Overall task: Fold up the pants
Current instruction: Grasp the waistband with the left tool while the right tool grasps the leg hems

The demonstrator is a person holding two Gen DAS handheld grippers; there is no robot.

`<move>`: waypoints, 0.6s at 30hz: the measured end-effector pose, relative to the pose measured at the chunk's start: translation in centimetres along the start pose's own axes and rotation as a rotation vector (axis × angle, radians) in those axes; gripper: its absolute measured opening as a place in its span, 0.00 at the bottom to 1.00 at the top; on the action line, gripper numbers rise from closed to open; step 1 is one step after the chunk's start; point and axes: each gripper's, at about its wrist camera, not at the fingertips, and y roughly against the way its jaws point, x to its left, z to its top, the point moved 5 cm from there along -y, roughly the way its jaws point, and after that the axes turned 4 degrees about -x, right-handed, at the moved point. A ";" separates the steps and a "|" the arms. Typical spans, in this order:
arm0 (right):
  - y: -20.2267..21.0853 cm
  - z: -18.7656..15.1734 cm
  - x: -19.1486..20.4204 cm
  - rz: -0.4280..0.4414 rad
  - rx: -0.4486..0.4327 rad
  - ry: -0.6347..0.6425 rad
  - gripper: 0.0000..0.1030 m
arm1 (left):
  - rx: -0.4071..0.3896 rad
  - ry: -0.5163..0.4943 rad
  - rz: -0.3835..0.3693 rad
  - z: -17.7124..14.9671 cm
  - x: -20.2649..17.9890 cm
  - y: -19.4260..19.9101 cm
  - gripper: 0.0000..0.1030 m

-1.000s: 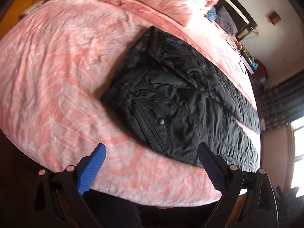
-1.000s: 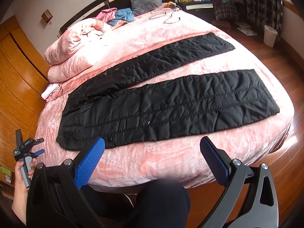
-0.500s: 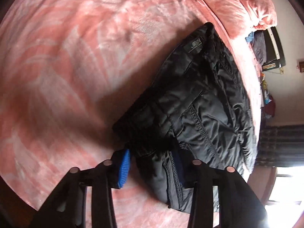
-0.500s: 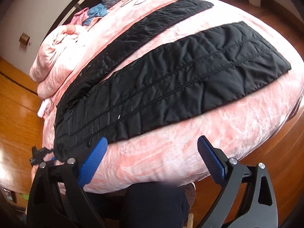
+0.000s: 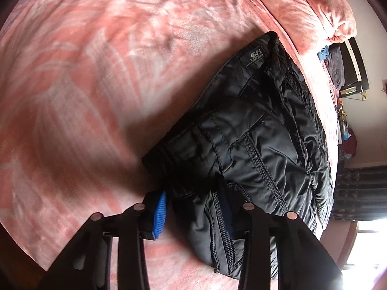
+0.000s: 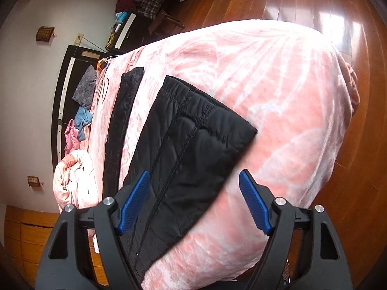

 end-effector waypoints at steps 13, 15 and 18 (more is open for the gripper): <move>0.7 -3.4 3.6 -0.018 0.061 0.146 0.11 | -0.177 0.190 0.021 -0.1 2.8 6.2 0.18; -0.2 -4.7 3.5 -0.038 0.106 0.177 0.11 | -0.185 0.203 0.052 0.3 4.2 6.5 0.18; -2.3 -6.2 2.5 -0.119 0.156 0.214 0.12 | -0.146 0.222 0.053 0.8 6.6 5.2 0.21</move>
